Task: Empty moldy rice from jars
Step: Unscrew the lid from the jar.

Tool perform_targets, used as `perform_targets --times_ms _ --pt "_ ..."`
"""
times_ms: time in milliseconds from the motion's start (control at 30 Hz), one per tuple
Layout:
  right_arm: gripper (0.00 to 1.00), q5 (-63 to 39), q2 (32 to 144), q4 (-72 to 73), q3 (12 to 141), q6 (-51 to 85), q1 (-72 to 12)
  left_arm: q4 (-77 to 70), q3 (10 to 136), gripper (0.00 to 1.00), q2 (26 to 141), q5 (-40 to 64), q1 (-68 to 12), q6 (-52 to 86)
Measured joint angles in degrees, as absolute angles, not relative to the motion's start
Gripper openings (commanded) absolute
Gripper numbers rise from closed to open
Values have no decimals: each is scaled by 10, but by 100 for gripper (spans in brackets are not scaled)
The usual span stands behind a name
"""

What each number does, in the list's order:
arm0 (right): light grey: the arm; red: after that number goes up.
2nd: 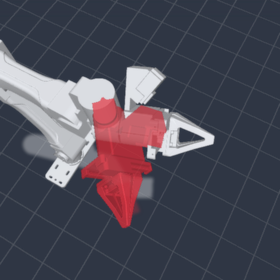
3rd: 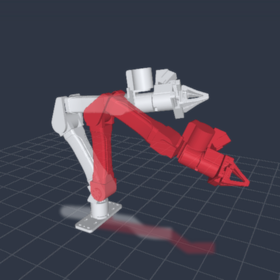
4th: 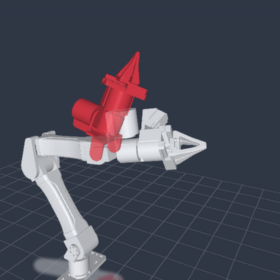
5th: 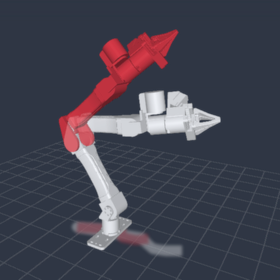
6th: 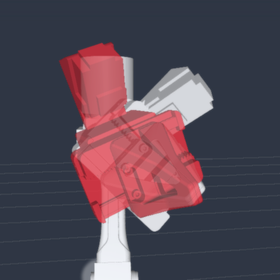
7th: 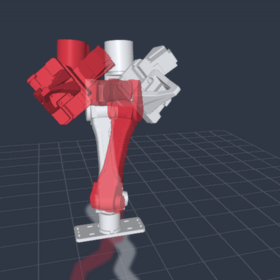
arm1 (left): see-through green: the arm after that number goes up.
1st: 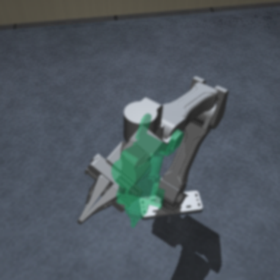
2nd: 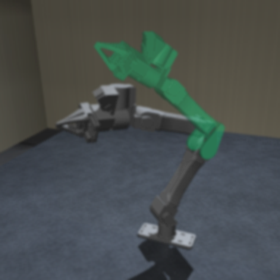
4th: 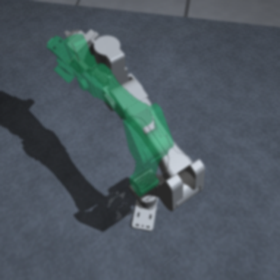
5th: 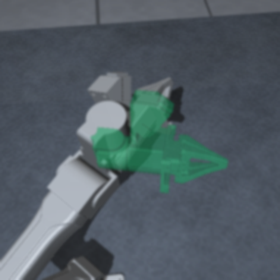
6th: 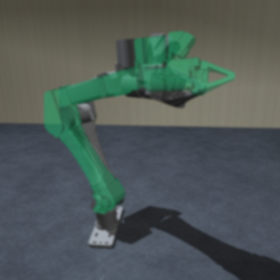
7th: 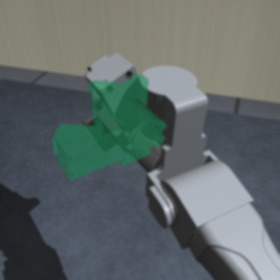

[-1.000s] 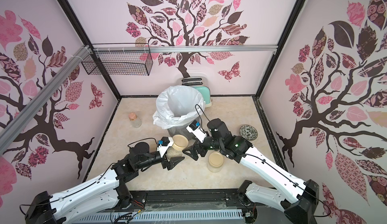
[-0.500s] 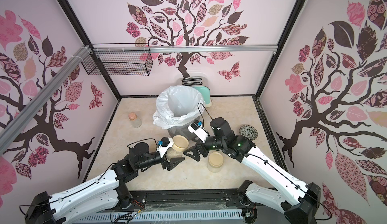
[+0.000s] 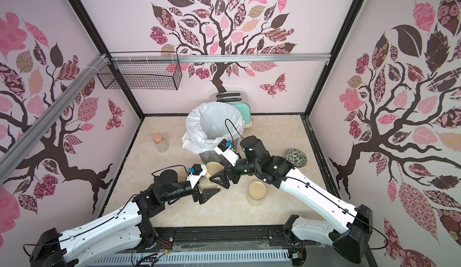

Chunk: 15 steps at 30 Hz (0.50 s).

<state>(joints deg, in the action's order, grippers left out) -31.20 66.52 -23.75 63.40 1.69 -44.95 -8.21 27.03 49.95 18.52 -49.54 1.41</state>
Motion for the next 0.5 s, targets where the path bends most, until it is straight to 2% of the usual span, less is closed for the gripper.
perform_targets --times_ms 333,500 --pt "95 -313 675 -238 637 14 -454 -86 271 60 514 192 -495 13" --pt "82 -314 676 -238 637 10 -453 -87 272 59 517 196 -495 12"
